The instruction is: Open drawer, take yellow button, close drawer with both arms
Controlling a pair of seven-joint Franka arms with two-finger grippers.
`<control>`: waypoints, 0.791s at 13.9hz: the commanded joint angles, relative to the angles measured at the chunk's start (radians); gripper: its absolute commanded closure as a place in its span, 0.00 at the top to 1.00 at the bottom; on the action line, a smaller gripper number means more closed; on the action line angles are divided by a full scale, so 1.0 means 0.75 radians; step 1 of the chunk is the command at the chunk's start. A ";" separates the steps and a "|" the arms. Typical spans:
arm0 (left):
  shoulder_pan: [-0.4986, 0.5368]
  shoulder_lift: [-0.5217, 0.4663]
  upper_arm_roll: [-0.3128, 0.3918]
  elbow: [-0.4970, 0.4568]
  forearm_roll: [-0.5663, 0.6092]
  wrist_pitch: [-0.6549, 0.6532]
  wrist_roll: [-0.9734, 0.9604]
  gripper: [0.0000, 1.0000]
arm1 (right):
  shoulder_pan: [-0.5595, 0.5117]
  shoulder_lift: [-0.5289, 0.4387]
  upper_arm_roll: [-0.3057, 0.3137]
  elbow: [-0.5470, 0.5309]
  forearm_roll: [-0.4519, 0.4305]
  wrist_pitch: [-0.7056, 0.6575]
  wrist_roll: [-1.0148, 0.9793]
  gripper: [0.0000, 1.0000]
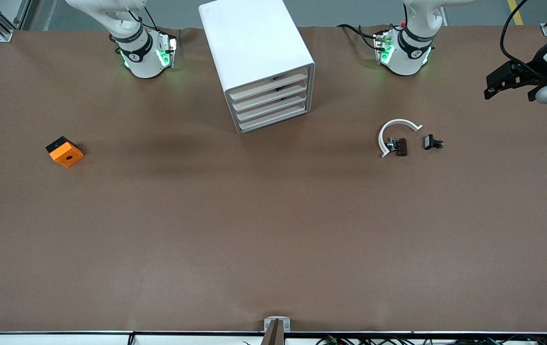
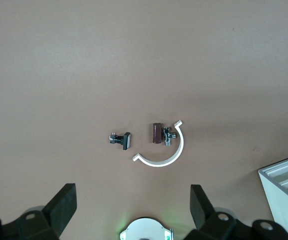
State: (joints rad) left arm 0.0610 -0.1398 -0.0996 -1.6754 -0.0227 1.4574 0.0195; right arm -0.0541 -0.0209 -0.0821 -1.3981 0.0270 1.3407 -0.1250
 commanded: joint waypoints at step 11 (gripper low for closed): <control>0.015 0.141 0.004 0.011 0.032 -0.074 -0.006 1.00 | -0.010 -0.031 0.009 -0.024 -0.003 0.031 -0.021 1.00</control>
State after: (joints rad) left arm 0.0685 -0.0825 -0.0929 -1.6777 -0.0213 1.4200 0.0178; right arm -0.0542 -0.0211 -0.0822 -1.3981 0.0269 1.3540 -0.1263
